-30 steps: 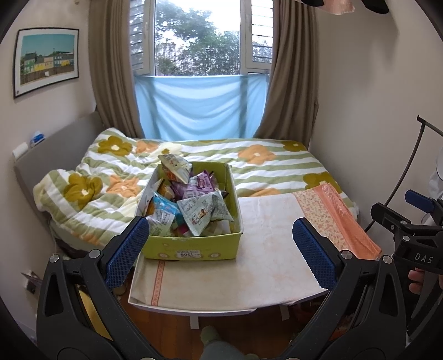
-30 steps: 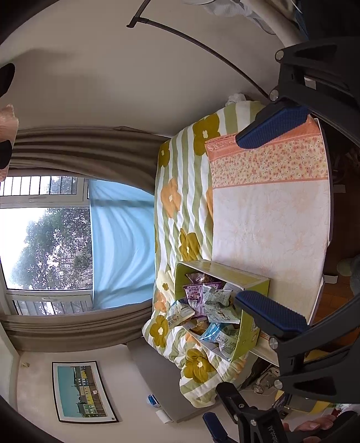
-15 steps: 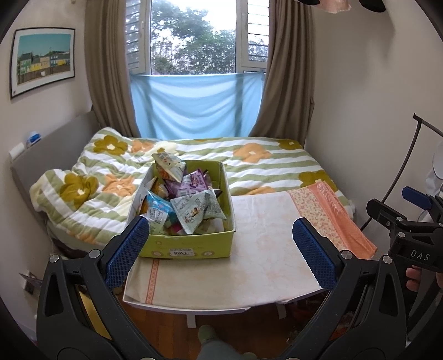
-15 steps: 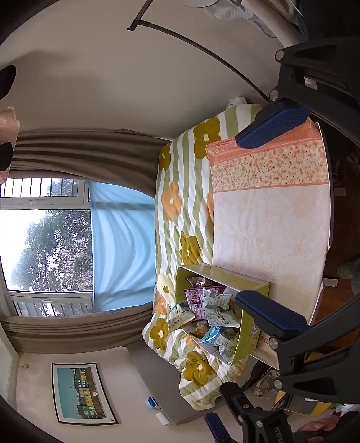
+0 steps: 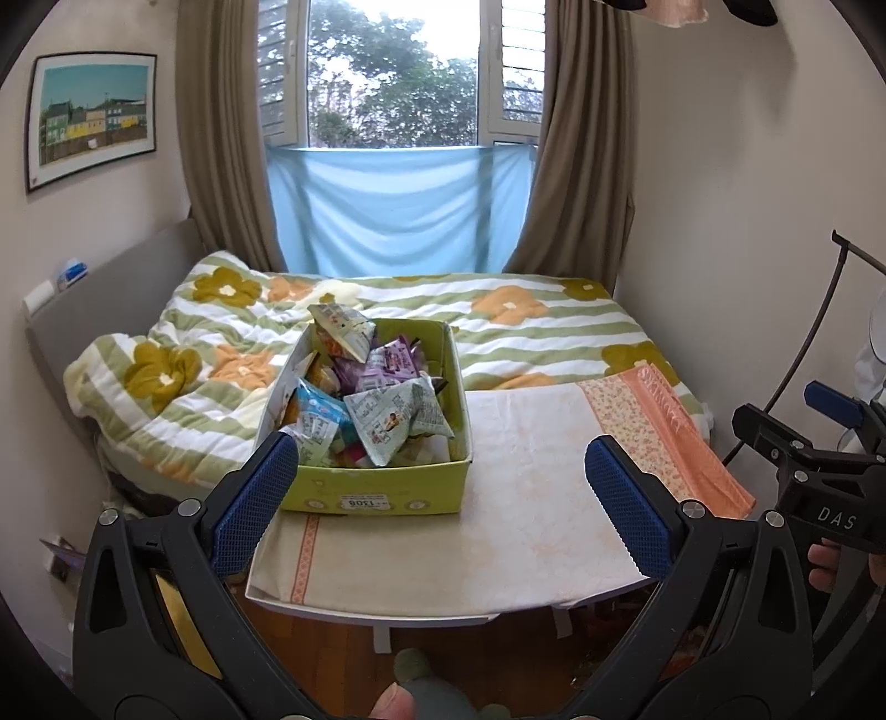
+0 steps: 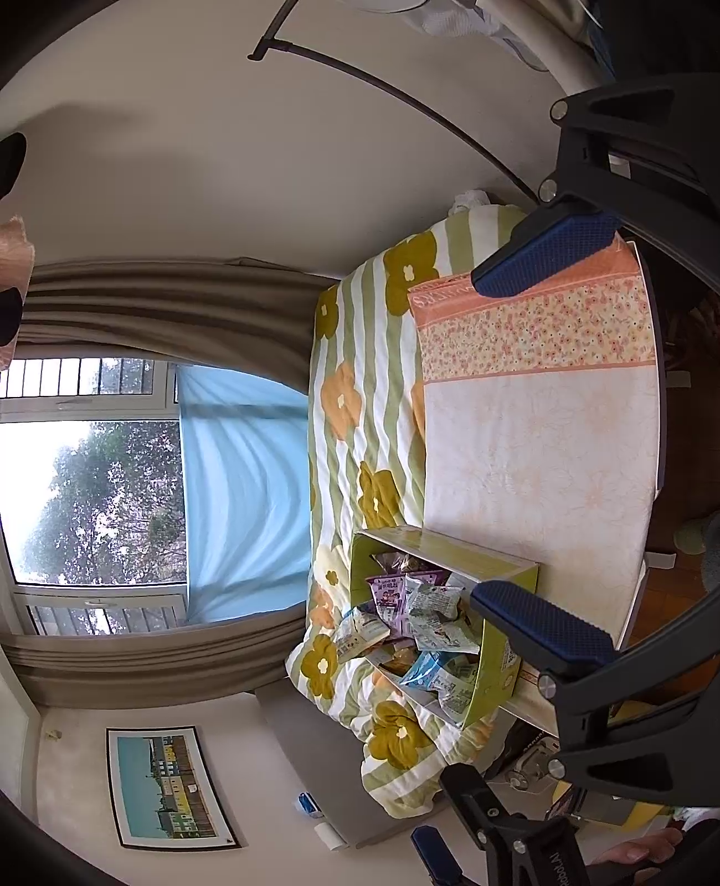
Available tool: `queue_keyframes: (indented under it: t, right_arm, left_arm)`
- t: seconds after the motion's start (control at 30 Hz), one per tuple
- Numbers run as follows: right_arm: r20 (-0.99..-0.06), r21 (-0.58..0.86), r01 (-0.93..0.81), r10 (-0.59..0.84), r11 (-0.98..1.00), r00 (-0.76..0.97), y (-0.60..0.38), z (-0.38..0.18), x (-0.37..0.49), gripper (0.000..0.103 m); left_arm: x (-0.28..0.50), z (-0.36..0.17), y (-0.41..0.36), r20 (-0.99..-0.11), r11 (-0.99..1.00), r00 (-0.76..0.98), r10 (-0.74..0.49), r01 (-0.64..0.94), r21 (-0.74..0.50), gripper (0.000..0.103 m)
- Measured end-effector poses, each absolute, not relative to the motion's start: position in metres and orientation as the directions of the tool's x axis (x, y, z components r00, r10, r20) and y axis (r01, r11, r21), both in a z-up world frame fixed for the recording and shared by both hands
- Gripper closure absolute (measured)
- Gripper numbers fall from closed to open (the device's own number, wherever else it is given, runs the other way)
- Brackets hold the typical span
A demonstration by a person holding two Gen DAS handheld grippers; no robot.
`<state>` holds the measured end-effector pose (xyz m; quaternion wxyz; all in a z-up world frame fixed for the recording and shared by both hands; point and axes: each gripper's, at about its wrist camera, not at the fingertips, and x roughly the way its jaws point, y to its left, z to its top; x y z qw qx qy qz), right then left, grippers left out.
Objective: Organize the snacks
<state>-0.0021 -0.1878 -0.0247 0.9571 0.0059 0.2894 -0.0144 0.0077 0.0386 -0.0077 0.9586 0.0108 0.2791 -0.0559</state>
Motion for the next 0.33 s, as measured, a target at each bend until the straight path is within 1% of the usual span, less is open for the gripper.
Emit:
queue_keyframes:
  t: [0.2,0.33]
  right_arm:
    - [-0.558,0.006,0.038,-0.028,0.999,0.829,-0.186,-0.025,0.003,0.001]
    - [-0.577,0.009,0.047,-0.033,0.999,0.816,-0.181,-0.03,0.012,0.001]
  left_arm:
    - [0.017,-0.012,0.037,-0.547,0.995,0.834,-0.073,0.096,0.013,0.0]
    - [0.029,-0.018,0.04,-0.559,0.994,0.826,-0.065,0.103,0.035,0.0]
